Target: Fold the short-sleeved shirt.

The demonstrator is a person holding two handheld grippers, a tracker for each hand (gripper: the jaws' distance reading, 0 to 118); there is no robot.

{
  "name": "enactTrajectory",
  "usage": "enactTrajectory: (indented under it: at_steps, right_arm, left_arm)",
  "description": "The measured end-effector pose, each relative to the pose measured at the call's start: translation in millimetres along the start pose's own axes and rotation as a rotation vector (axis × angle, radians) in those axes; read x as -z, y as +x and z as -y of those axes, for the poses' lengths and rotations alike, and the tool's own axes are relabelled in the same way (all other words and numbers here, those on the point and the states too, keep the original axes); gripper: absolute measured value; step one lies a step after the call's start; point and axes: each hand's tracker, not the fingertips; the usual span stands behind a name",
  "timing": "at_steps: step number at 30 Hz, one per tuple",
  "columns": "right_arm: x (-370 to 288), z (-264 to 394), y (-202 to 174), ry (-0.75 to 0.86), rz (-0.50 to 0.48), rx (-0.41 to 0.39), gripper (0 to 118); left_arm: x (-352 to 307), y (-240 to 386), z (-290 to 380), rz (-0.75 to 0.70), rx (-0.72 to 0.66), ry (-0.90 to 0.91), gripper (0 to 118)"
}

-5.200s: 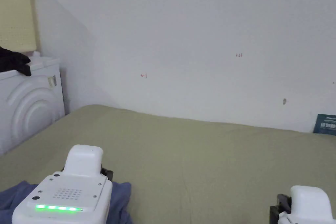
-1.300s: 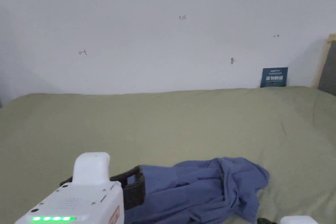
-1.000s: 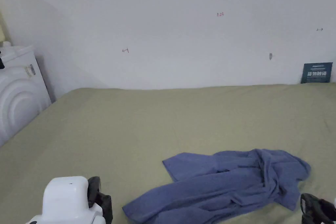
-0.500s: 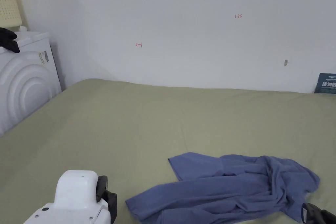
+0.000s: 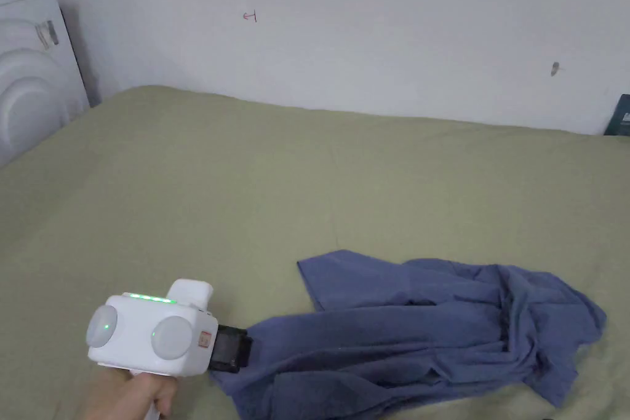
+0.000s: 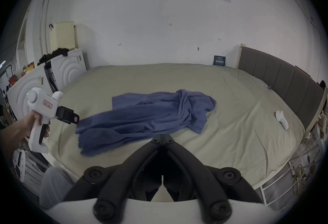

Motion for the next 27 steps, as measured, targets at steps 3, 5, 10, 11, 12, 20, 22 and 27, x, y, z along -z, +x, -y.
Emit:
enactTrajectory:
  at_steps: [3,5,10,11,12,20,22,27]
  right_arm:
    - [10.8,3.2,3.7,-0.037,0.011,-0.003,1]
    - [17.3,5.2,5.2,-0.056,0.013,0.006,1]
    - [25.7,10.3,6.2,-0.082,0.004,0.024,1]
    - [26.9,10.9,5.6,-0.091,0.001,0.031,1]
    - [28.5,11.0,5.7,-0.097,-0.002,0.038,1]
    - [38.5,-17.3,26.4,-0.100,0.031,0.019,1]
    - [52.0,-28.0,41.8,-0.094,0.047,0.007,1]
    - [110.7,-56.2,95.5,-0.122,0.107,-0.027,1]
  left_arm:
    - [30.7,4.8,-6.6,-0.037,0.005,-0.018,118]
    - [46.9,9.1,-4.9,-0.008,-0.007,-0.083,118]
    - [21.6,19.2,-0.2,-0.019,0.026,-0.026,88]
    - [15.5,23.1,1.7,-0.015,0.043,-0.016,72]
    - [11.5,26.7,2.6,-0.006,0.064,-0.007,41]
    - [4.5,30.3,3.6,-0.025,0.065,0.004,3]
    - [5.1,29.5,3.4,-0.027,0.070,0.006,3]
    - [8.6,27.1,5.2,-0.017,0.084,0.003,3]
